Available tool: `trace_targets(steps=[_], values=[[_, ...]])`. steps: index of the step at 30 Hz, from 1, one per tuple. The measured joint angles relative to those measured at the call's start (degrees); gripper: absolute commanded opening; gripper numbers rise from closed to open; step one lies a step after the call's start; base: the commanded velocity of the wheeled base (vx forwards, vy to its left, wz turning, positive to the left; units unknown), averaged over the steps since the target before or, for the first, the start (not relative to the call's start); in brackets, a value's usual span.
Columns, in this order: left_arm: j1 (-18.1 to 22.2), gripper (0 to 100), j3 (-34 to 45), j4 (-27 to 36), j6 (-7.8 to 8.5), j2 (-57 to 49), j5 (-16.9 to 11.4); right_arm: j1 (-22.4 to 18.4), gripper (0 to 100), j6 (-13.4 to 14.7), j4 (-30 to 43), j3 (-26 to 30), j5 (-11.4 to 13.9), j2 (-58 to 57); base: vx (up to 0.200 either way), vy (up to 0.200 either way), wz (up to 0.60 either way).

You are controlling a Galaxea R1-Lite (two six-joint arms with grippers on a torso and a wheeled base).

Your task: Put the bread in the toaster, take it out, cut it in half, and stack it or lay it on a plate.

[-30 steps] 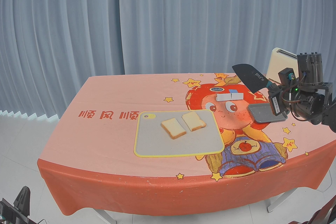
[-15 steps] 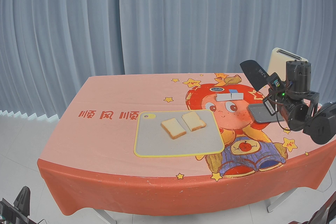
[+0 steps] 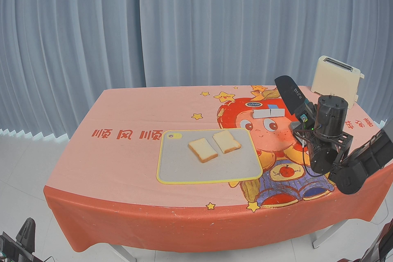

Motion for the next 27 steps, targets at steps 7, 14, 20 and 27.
trace_targets(steps=[7,14,20,27], values=[[0.0,0,0.0,0.0,0.0,0.0,0.0,-0.9,0,-6.6,-11.8,3.3,0.2,5.2,0.0,0.0,0.0],[0.0,0,0.0,0.0,0.0,0.0,0.0,-0.8,0,-8.8,-16.0,3.7,0.4,10.8,0.0,0.0,0.0],[0.0,0,0.0,0.0,-0.02,0.0,0.0,-0.6,0,-9.8,-16.8,3.5,0.5,12.4,0.0,0.0,0.0],[0.0,0,0.0,0.0,0.0,0.0,0.0,-0.8,0,-9.9,-16.8,3.5,0.6,12.9,0.0,0.0,0.0]])
